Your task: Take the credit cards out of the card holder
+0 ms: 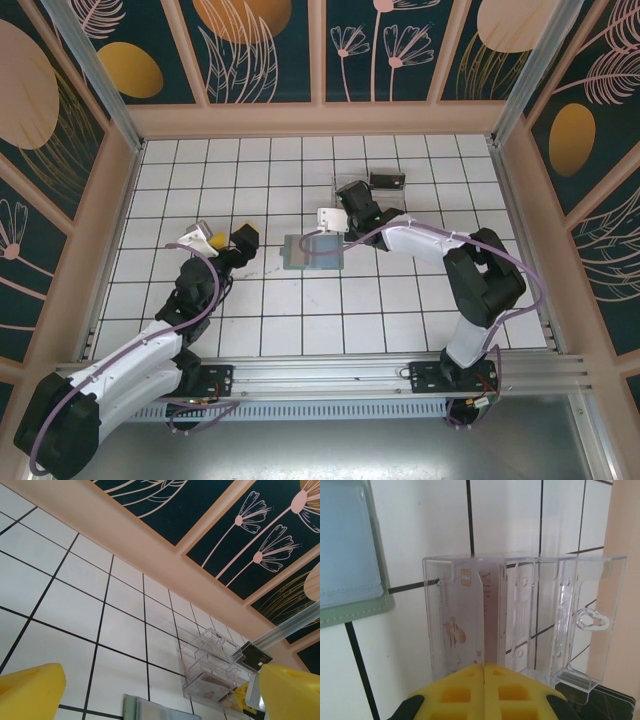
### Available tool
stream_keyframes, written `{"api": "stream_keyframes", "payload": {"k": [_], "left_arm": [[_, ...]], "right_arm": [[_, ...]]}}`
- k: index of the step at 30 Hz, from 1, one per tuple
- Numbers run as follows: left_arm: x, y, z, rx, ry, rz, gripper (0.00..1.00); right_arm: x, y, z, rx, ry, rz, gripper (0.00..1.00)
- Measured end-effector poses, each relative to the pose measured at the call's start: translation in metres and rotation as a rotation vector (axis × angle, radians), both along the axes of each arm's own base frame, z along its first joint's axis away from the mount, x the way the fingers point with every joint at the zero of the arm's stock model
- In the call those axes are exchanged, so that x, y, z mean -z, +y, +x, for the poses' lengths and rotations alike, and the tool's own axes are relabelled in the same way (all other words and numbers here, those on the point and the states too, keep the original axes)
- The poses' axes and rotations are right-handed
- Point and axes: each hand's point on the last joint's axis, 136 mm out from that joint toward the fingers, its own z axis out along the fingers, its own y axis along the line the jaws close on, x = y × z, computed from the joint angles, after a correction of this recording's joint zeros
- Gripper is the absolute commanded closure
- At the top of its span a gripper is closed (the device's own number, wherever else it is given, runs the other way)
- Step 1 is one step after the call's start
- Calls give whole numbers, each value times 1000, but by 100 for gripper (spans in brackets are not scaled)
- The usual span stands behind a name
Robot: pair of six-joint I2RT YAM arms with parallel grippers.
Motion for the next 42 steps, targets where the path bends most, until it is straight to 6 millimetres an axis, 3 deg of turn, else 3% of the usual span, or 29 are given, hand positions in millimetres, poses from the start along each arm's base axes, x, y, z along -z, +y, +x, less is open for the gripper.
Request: {"api": "stream_keyframes", "payload": {"k": [10, 14, 17, 20, 22, 34, 39, 42], "left_arm": [[2, 0, 0, 0, 5, 3, 1], [3, -1, 1, 1, 9, 6, 1], [5, -1, 1, 2, 14, 8, 1], [7, -2, 1, 5, 19, 11, 1], [8, -2, 1, 5, 22, 13, 2], [9, -3, 1, 12, 27, 14, 1], [11, -3, 2, 11, 31, 18, 1], [19, -4, 3, 11, 54, 32, 1]], "right_arm": [[18, 0, -1, 5, 34, -18, 100], [18, 0, 1, 18, 32, -6, 94], [18, 1, 3, 24, 25, 1, 78], [18, -1, 8, 45, 15, 14, 77], [18, -2, 11, 57, 4, 14, 68], [3, -8, 33, 141, -85, 72, 68], [-2, -8, 34, 248, -70, 183, 78], [-12, -9, 33, 352, -48, 307, 80]]}}
